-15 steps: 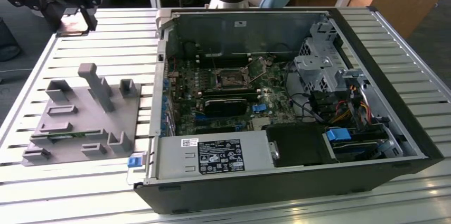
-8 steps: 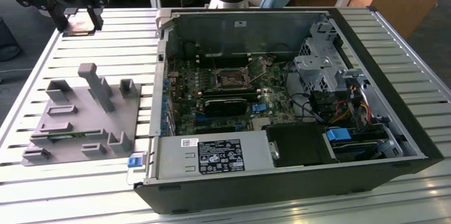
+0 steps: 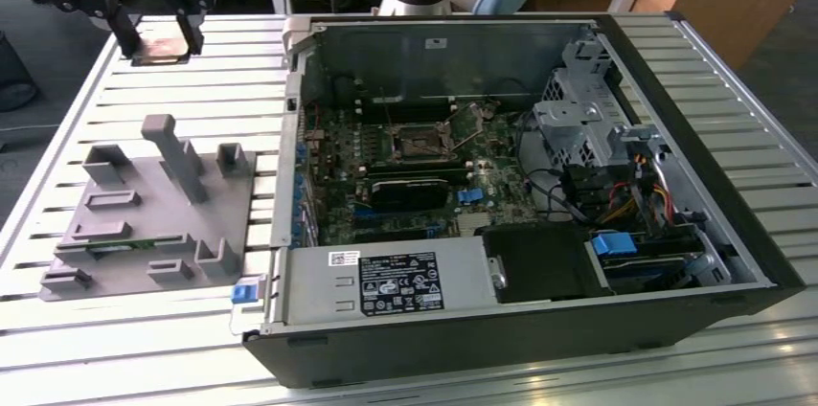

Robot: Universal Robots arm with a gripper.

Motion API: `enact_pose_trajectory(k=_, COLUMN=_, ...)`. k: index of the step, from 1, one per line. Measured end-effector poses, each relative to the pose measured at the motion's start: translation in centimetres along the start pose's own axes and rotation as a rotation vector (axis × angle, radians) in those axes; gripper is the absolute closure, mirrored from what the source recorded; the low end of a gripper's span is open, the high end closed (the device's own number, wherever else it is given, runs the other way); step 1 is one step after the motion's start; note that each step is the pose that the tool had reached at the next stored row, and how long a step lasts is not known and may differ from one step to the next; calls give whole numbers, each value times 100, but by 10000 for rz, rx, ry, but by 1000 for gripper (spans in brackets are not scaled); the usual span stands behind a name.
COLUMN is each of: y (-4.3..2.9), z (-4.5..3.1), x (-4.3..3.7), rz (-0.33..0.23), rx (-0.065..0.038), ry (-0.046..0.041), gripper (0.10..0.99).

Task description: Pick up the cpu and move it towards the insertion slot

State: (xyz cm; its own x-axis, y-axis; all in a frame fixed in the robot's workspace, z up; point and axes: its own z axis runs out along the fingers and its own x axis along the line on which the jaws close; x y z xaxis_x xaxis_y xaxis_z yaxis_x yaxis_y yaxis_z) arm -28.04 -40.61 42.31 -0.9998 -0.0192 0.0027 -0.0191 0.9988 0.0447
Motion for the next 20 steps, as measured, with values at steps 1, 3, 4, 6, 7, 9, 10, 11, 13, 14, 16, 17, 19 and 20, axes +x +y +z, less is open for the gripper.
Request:
enact_pose_trajectory(k=1, y=0, z=0, x=-13, rz=-1, rx=0, ry=-1, gripper=545)
enact_pose_trajectory(k=3, y=-1, z=0, x=-47, rz=0, rx=0, ry=-1, gripper=545)
enact_pose_trajectory(k=4, y=-1, z=0, x=-64, rz=0, rx=0, ry=-1, gripper=545)
enact_pose_trajectory(k=6, y=-1, z=0, x=-96, rz=1, rx=0, ry=-2, gripper=545)
enact_pose_trajectory(k=7, y=0, z=0, x=-111, rz=1, rx=1, ry=-1, gripper=545)
enact_pose_trajectory(k=9, y=1, z=0, x=-139, rz=1, rx=1, ry=-1, gripper=545)
enact_pose_trajectory(k=10, y=1, z=0, x=-150, rz=0, rx=0, ry=-1, gripper=545)
enact_pose_trajectory(k=11, y=2, z=1, x=-161, rz=1, rx=0, ry=-1, gripper=545)
enact_pose_trajectory(k=13, y=5, z=1, x=-176, rz=1, rx=0, ry=-1, gripper=545)
enact_pose_trajectory(k=14, y=7, z=1, x=-184, rz=1, rx=0, ry=-1, gripper=545)
enact_pose_trajectory(k=16, y=10, z=1, x=-199, rz=0, rx=0, ry=-2, gripper=545)
enact_pose_trajectory(k=17, y=11, z=1, x=-207, rz=0, rx=0, ry=-2, gripper=545)
enact_pose_trajectory(k=19, y=15, z=1, x=-222, rz=0, rx=0, ry=-1, gripper=545)
enact_pose_trajectory(k=20, y=17, z=1, x=-229, rz=0, rx=0, ry=-1, gripper=545)
